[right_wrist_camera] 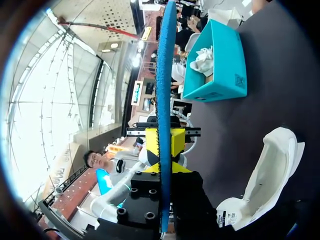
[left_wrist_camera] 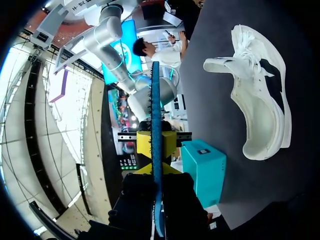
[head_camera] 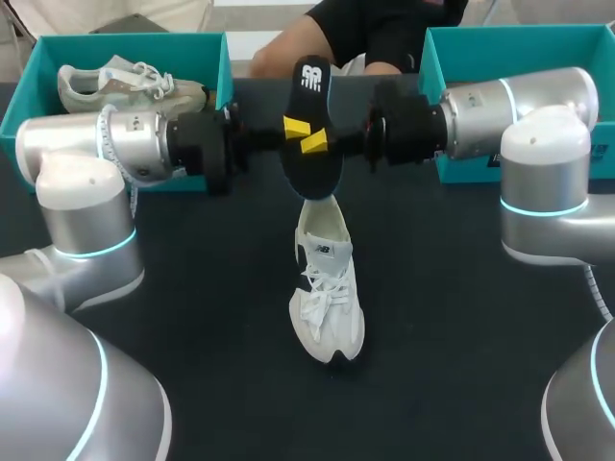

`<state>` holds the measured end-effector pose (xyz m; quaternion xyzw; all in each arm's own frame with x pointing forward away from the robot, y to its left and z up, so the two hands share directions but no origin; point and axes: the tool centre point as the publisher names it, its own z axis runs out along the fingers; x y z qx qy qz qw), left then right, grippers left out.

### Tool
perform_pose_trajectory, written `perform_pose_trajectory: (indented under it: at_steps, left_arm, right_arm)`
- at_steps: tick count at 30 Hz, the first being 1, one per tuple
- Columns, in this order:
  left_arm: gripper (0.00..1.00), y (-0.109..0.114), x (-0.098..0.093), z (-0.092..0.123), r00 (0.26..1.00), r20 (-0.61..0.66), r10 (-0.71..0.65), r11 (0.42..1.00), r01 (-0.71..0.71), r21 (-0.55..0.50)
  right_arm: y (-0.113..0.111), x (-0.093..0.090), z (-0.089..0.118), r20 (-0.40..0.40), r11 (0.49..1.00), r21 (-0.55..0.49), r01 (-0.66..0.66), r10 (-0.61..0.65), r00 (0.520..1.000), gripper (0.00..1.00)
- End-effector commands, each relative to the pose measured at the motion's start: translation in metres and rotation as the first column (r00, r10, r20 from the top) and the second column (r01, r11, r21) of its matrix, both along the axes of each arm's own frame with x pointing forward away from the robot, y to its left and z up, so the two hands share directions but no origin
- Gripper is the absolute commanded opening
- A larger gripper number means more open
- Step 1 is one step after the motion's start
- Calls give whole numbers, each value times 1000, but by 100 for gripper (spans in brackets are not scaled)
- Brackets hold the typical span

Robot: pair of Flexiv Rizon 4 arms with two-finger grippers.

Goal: Take the shoe out of the shoebox, open the shoe tongue, remove and reinsert the insole, then place the shoe into the shoebox

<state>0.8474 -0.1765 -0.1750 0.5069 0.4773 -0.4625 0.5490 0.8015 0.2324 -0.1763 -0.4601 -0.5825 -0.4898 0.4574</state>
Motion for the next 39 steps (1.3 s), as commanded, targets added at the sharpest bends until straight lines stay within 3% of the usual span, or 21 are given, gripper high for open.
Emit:
perform_pose_trajectory:
  at_steps: [1,4,10,16,20,34,36,37,39]
  left_arm:
    - [100,6,-6,3,999,-35,-7,1000,8,21]
    - [100,18,-8,4,997,-77,6,999,-2,51]
    - [100,54,-6,1,935,-342,93,995,-72,74]
    - [100,75,-10,-16,804,-584,115,993,-68,102]
    - [100,79,-9,-23,778,-612,142,989,-81,127]
    - [100,79,-9,-23,778,-612,142,989,-81,127]
    - [100,79,-12,-30,716,-680,157,985,-67,157]
    - [100,80,-13,-35,669,-722,176,982,-66,179]
    - [100,80,-14,-42,612,-768,191,979,-65,192]
  right_arm:
    - [5,1,-1,9,1000,1,3,-3,1000,0]
    - [5,2,-4,38,1000,11,14,-15,999,0]
    - [1,5,-14,136,998,31,55,-59,989,0]
    - [1,10,-12,330,998,48,30,-45,943,0]
    - [1,12,-9,433,996,83,23,-57,900,0]
    - [0,13,-7,457,994,92,51,-87,885,0]
    - [0,13,-7,457,994,92,51,-87,885,0]
    - [-2,16,-10,494,991,114,68,-116,861,0]
    - [-6,21,-15,517,994,73,78,-105,850,0]
